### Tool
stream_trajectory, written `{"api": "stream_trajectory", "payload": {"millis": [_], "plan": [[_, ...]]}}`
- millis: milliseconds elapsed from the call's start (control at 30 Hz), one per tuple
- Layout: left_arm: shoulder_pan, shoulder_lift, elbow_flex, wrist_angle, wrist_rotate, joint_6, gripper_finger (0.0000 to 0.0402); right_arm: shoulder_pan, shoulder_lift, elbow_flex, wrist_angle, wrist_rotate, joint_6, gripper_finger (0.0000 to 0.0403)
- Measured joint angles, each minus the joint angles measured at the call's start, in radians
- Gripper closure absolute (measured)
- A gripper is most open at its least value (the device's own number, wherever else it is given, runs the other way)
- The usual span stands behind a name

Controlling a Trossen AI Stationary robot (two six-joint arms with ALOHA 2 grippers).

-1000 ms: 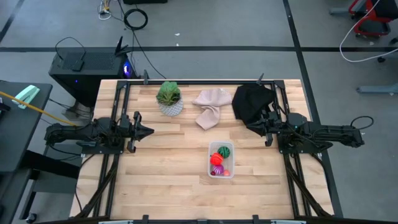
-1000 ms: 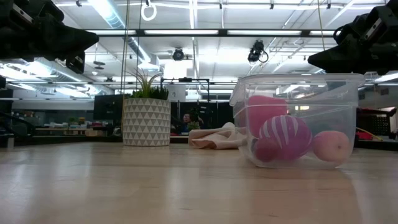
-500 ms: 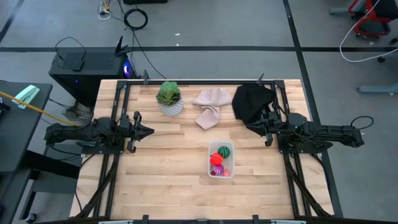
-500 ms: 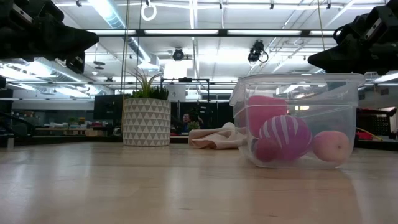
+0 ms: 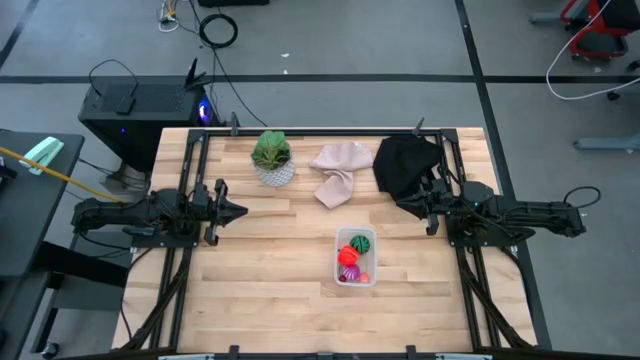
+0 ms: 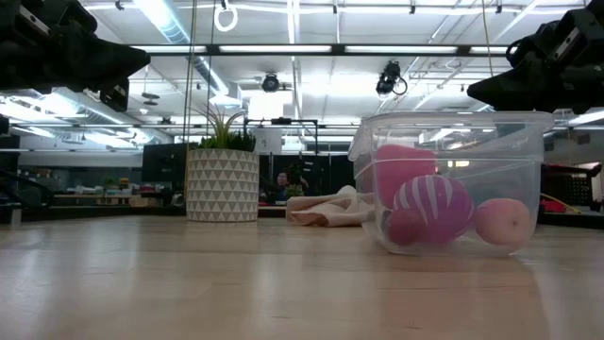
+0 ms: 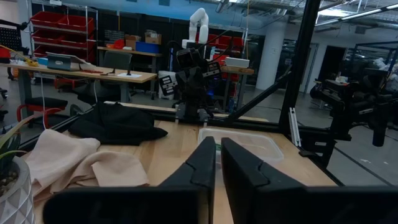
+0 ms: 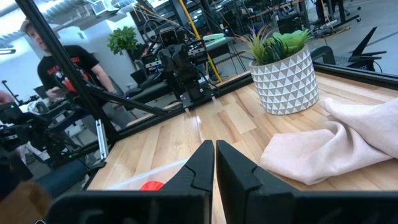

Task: Pick and placing Produce into tupperware
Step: Return to Home Position

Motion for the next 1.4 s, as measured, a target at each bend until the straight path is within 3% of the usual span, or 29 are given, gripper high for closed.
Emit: {"api": "stream_trajectory", "payload": {"millis": [1400], "plan": [[0.000, 0.000, 0.000, 0.000, 0.000, 0.000, 0.0372, 0.000, 0.000, 0.000, 0.000, 0.000, 0.000, 0.0380]]}}
